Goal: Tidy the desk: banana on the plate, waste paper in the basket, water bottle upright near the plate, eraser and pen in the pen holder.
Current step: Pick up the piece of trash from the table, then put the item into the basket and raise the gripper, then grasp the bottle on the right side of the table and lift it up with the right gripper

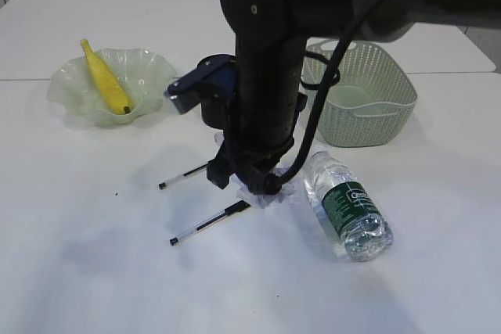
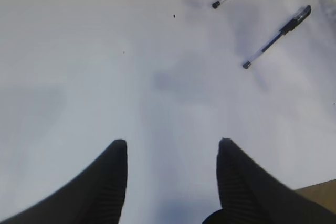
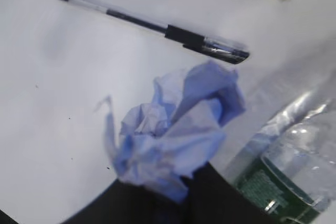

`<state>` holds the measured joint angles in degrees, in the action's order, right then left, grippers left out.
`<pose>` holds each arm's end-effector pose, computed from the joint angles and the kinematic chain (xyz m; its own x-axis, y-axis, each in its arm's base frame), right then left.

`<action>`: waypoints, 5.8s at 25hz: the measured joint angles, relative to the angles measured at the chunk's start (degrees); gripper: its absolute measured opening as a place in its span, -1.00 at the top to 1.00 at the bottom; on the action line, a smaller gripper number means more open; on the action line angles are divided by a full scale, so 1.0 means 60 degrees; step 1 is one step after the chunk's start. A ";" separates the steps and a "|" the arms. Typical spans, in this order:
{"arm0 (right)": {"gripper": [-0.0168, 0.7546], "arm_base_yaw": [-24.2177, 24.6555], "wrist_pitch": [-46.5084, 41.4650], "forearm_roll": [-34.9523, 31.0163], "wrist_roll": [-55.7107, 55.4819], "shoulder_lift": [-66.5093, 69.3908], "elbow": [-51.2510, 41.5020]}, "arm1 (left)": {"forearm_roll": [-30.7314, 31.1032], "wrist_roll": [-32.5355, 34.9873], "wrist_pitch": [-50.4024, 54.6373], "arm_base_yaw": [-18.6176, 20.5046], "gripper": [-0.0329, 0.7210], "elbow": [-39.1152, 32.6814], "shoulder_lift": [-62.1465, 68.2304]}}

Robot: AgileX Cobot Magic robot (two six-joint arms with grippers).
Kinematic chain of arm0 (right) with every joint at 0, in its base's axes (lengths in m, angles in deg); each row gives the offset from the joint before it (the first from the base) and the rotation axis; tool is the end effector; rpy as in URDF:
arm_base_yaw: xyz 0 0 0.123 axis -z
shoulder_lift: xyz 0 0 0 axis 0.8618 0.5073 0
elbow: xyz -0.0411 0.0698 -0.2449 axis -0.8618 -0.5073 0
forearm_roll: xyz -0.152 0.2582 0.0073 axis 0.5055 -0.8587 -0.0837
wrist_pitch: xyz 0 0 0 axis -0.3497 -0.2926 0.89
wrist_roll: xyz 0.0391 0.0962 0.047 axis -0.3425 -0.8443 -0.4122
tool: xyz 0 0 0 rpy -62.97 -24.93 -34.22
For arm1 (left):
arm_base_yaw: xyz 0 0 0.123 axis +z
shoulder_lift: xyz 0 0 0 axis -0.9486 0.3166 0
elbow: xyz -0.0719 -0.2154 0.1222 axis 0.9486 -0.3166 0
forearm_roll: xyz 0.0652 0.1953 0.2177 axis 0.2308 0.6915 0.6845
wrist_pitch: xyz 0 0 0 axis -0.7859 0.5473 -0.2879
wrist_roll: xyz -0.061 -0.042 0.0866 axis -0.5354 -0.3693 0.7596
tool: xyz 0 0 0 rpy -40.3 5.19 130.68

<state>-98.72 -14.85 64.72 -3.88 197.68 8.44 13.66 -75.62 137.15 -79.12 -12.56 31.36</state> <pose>0.3581 0.2886 0.1633 -0.6236 -0.7733 -0.1147 -0.7741 0.6313 -0.0480 0.2286 -0.0462 0.2663 -0.8408 -0.0514 -0.5388 0.0709 0.9764 -0.2039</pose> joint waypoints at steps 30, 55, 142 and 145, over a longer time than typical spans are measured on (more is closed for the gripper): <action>0.80 0.4975 0.3563 -0.0370 -0.0073 -0.1120 0.0198 | -0.0615 -0.0006 0.0583 0.0000 -0.13 0.0000 0.0000; -0.51 0.4975 0.3524 -0.0826 -0.0126 0.0607 0.1684 | -0.1134 -0.0006 0.0158 0.0000 -0.13 0.0000 -0.0004; -0.21 0.2981 -0.0059 -0.0478 -0.2525 0.1850 0.0584 | -0.1118 -0.0006 -0.0184 0.0000 -0.13 0.0000 -0.0004; -0.21 0.2981 -0.0059 -0.0478 -0.2495 0.1334 0.0562 | -0.1118 -0.0006 -0.0184 0.0000 -0.13 0.0000 -0.0004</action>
<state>-80.83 -15.21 61.85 -18.85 205.68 11.81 6.95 -75.65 136.05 -79.12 -12.56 31.33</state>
